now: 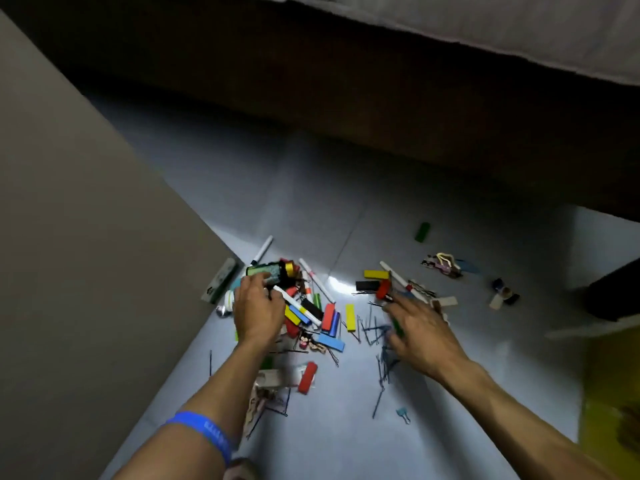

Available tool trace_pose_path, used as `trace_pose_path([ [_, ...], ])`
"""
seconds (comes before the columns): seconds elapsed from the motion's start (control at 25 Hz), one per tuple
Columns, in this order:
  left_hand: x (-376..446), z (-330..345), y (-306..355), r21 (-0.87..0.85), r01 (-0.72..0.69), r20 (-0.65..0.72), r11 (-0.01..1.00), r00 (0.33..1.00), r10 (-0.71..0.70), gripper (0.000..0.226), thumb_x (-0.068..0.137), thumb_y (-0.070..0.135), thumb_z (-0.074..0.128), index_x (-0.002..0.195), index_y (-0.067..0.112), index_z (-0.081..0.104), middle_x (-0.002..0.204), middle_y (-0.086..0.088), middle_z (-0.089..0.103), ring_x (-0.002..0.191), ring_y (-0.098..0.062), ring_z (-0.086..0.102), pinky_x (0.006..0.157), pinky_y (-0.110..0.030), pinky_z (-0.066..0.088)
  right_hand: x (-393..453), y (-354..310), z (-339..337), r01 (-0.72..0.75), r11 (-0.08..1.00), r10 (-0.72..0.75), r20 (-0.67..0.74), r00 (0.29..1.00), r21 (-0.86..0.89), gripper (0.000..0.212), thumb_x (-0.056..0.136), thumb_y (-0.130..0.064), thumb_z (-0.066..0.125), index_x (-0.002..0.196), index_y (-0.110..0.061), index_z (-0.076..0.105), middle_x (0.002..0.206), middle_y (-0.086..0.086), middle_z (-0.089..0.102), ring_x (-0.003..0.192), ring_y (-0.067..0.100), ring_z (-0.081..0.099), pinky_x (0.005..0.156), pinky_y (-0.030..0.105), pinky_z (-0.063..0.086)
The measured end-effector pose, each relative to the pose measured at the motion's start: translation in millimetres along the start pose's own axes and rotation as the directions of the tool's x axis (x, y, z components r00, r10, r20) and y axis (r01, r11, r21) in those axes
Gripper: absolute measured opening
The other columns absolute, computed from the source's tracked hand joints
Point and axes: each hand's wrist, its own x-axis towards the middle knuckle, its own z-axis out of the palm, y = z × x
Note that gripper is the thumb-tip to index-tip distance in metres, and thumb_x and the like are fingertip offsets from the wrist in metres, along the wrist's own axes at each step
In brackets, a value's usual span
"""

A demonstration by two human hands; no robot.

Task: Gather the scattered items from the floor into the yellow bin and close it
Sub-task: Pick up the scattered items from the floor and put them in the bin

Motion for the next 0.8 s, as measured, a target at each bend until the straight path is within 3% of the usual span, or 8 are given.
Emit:
trace_pose_path([
  [0.16,53,-1,-8,0.184,-0.022,0.146,0.983,0.989,-0.006,0.062,0.094,0.037,0.056,0.148,0.017,0.035,0.156,-0.012,0.031,0.141,-0.033,0.029,0.112,-0.054,0.031,53,-13,7,0.019,0.998,-0.023,0.049,0.999,0.065,0.052,0.092,-0.035,0.052,0.142,-0.027,0.041,0.153,0.001,0.035,0.139,0.022,0.034,0.115,0.033,0.029],
  [0.28,87,5,-9,0.273,-0.031,0.286,0.962,0.957,-0.05,0.086,0.086,0.062,0.057,0.154,0.028,0.016,0.163,-0.006,0.011,0.149,-0.031,0.012,0.118,-0.055,0.017,90,-20,11,0.019,0.996,-0.029,0.109,0.994,0.088,0.062,0.092,-0.042,0.054,0.149,-0.031,0.03,0.16,0.0,0.023,0.145,0.021,0.025,0.117,0.035,0.024],
  [0.4,89,23,-14,0.286,-0.065,0.366,0.956,0.93,-0.047,0.082,0.081,0.06,0.063,0.149,0.032,0.028,0.159,-0.004,0.023,0.144,-0.03,0.017,0.112,-0.053,0.027,123,-36,20,0.066,0.992,-0.077,0.109,0.991,0.107,0.071,0.09,-0.046,0.055,0.151,-0.027,0.024,0.159,0.002,0.025,0.142,0.024,0.029,0.114,0.038,0.028],
  [0.6,49,45,-33,0.284,-0.14,0.279,0.949,0.958,0.058,0.063,0.08,0.057,0.065,0.132,0.029,0.045,0.135,0.002,0.047,0.12,-0.023,0.041,0.095,-0.041,0.04,153,-83,45,0.032,0.999,-0.038,0.186,0.982,0.035,0.098,0.074,-0.069,0.058,0.148,-0.016,0.023,0.145,0.009,0.039,0.125,0.032,0.042,0.098,0.046,0.039],
  [0.72,42,32,-46,0.082,0.019,0.146,0.996,0.989,-0.031,0.06,0.082,0.06,0.063,0.129,0.027,0.047,0.124,0.0,0.057,0.113,-0.021,0.047,0.094,-0.042,0.045,150,-94,57,-0.005,0.999,0.012,0.172,0.985,-0.042,0.118,0.063,-0.079,0.061,0.15,-0.014,0.016,0.146,0.01,0.034,0.124,0.033,0.038,0.097,0.05,0.037],
  [0.8,37,25,-50,0.02,0.068,0.068,0.998,0.995,-0.069,0.057,0.082,0.064,0.059,0.126,0.029,0.049,0.12,0.001,0.061,0.109,-0.02,0.052,0.094,-0.047,0.046,144,-100,65,-0.013,0.999,0.019,0.137,0.99,-0.041,0.12,0.063,-0.084,0.055,0.151,-0.013,0.013,0.147,0.011,0.032,0.126,0.033,0.037,0.098,0.052,0.036],
])
